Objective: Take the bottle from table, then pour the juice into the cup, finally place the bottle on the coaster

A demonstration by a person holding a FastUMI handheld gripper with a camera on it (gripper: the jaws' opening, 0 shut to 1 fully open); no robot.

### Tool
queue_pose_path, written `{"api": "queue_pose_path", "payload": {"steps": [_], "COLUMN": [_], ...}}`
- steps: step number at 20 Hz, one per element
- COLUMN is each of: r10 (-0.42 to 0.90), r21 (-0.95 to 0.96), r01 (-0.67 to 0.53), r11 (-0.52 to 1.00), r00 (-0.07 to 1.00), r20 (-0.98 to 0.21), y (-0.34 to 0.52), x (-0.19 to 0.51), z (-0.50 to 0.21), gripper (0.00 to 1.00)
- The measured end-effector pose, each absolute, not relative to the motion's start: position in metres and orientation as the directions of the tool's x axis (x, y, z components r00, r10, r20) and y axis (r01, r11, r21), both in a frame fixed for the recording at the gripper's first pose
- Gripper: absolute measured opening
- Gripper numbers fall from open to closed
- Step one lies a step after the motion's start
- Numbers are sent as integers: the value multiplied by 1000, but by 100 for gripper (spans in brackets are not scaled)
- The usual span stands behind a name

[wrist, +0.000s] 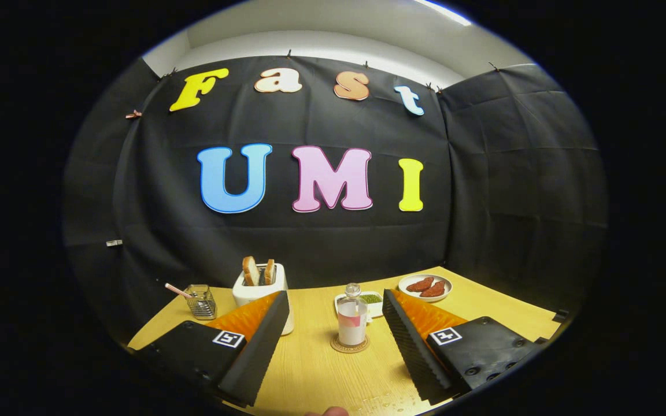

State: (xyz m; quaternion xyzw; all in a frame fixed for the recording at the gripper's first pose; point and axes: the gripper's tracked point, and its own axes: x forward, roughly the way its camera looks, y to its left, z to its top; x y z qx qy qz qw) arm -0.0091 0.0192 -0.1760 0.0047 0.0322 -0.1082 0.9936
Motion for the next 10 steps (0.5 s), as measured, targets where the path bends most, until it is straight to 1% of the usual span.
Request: {"api": "queue_pose_path", "payload": {"steps": [3, 10], "r10": [-199, -168], "r21": [-6, 35], "r01": [199, 172], "r11": [980, 984], "r00": [978, 980], "r20": [-66, -103], "y": [29, 49], "x": [-25, -45], "z": [-167, -171], "gripper": [100, 100]}}
